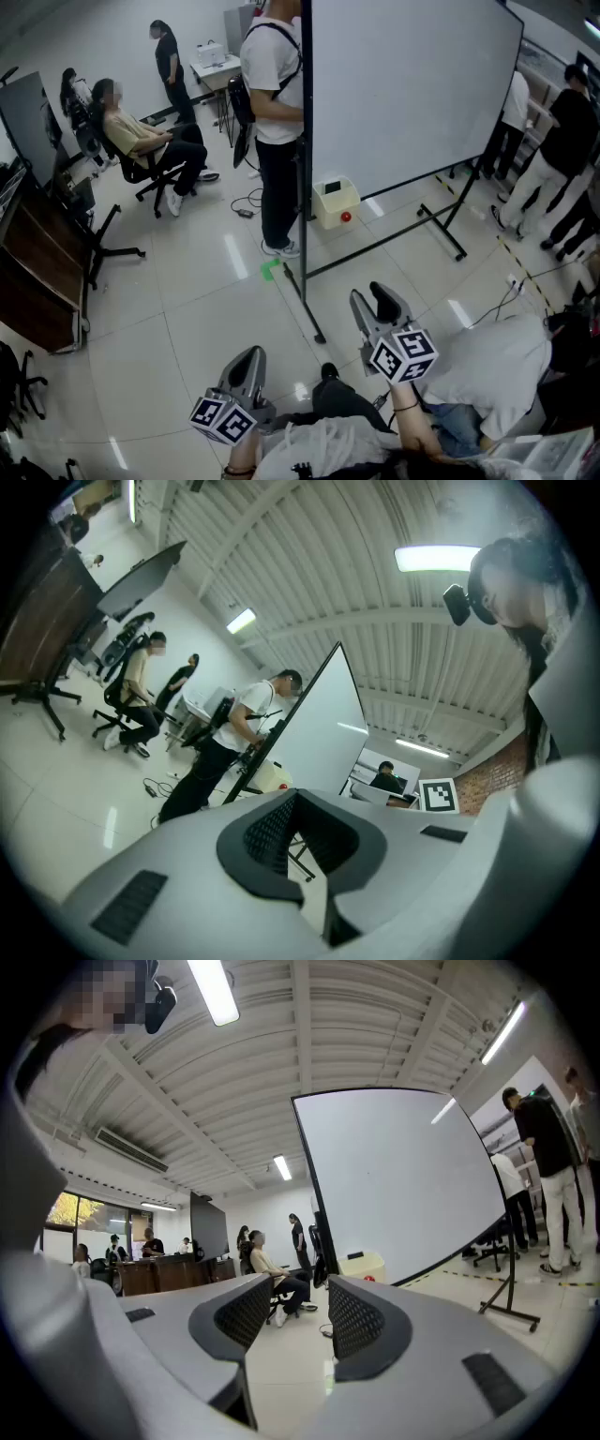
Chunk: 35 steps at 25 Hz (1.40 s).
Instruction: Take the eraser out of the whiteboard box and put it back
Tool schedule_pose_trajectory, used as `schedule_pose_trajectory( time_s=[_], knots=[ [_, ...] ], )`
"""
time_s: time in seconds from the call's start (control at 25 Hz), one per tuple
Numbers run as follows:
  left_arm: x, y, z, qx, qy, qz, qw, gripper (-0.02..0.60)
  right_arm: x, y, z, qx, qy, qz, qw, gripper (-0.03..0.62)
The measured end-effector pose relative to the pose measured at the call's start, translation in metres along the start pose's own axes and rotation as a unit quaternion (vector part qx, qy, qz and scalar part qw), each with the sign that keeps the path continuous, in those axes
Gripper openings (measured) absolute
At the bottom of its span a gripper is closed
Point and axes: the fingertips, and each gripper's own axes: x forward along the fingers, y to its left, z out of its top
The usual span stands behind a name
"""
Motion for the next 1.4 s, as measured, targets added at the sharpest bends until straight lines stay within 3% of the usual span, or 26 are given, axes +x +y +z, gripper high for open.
schedule_pose_trajectory(
  time_s=[0.24,0.32,0.48,0.64,0.8,1.0,1.16,1.4],
  knots=[
    [0.042,0.015,0.026,-0.002,-0.029,0.025,0.9993,-0.012,0.087,-0.06,0.042,-0.043,-0.005,-0.015,0.999,0.28],
    [0.054,0.016,0.041,0.004,-0.044,0.035,0.9984,-0.012,0.128,-0.078,0.049,-0.05,0.009,-0.011,0.999,0.308],
    [0.07,0.018,0.062,0.017,-0.064,0.058,0.9961,-0.012,0.213,-0.107,0.05,-0.07,0.051,-0.005,0.996,0.306],
    [0.078,0.025,0.065,0.015,-0.076,0.088,0.9932,-0.012,0.293,-0.133,0.029,-0.09,0.117,-0.011,0.989,0.29],
    [0.08,0.035,0.073,0.016,-0.093,0.117,0.9886,-0.012,0.339,-0.16,-0.018,-0.124,0.214,-0.035,0.968,0.308],
    [0.081,0.048,0.081,0.019,-0.113,0.139,0.9837,-0.012,0.357,-0.169,-0.033,-0.128,0.241,-0.043,0.961,0.289],
    [0.083,0.05,0.083,0.018,-0.117,0.138,0.9835,-0.012,0.354,-0.17,-0.026,-0.13,0.227,-0.04,0.964,0.27],
    [0.077,0.05,0.08,0.015,-0.107,0.126,0.9861,-0.012,0.316,-0.138,0.067,-0.137,0.078,-0.023,0.987,0.27]
  ],
)
